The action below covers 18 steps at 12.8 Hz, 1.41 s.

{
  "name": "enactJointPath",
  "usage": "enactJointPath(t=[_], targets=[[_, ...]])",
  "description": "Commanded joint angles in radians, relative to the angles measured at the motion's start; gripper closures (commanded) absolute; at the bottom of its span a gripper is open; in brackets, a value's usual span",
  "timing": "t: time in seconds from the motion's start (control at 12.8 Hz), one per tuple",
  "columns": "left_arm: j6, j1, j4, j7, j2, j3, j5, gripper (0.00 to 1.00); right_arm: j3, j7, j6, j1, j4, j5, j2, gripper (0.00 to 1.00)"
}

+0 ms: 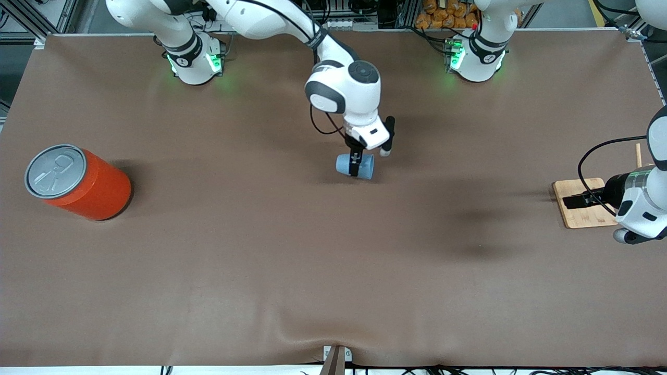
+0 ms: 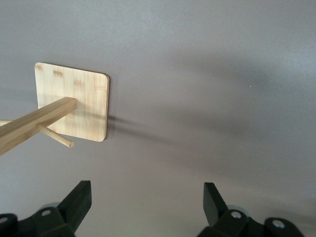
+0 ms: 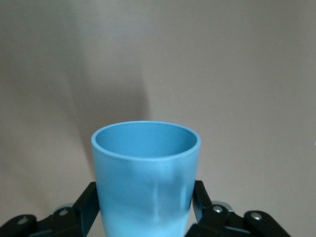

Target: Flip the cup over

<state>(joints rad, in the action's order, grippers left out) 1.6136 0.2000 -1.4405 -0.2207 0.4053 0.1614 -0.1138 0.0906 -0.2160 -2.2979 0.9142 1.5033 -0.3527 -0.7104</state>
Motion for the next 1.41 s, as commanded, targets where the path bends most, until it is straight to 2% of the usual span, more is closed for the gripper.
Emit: enactJointPath(t=[0.0, 0.39, 0.55, 0.63, 0.71, 1.1, 1.25, 1.33], targets=[[-0.011, -0.001, -0.009, 0.001, -0.020, 0.000, 0.003, 0.00, -0.006, -0.006, 0.009, 0.038, -0.037, -0.046, -0.035, 1.00], [-0.011, -0.002, -0.011, -0.009, -0.019, 0.000, 0.006, 0.00, -0.005, 0.124, 0.006, 0.048, -0.040, -0.048, -0.083, 1.00], [-0.011, 0.033, -0.006, 0.010, -0.025, 0.003, 0.055, 0.00, -0.006, 0.121, 0.006, 0.046, -0.064, -0.051, -0.109, 1.00], [-0.011, 0.048, -0.008, 0.014, -0.025, 0.004, 0.115, 0.00, -0.006, 0.121, 0.008, 0.045, -0.077, -0.051, -0.122, 0.76], [-0.011, 0.049, -0.009, 0.011, -0.022, 0.004, 0.146, 0.00, -0.008, 0.125, 0.008, 0.043, -0.077, -0.051, -0.124, 0.01], [-0.011, 0.038, -0.040, 0.012, -0.014, 0.010, 0.152, 0.00, -0.005, 0.121, 0.050, 0.032, -0.109, -0.029, -0.080, 0.00], [-0.011, 0.027, -0.067, 0.014, -0.008, 0.026, 0.152, 0.00, 0.001, 0.100, 0.180, 0.025, -0.109, -0.019, -0.010, 0.00], [-0.011, 0.027, -0.072, 0.014, 0.009, 0.042, 0.154, 0.00, 0.001, 0.089, 0.257, 0.025, -0.107, 0.032, 0.041, 0.00]])
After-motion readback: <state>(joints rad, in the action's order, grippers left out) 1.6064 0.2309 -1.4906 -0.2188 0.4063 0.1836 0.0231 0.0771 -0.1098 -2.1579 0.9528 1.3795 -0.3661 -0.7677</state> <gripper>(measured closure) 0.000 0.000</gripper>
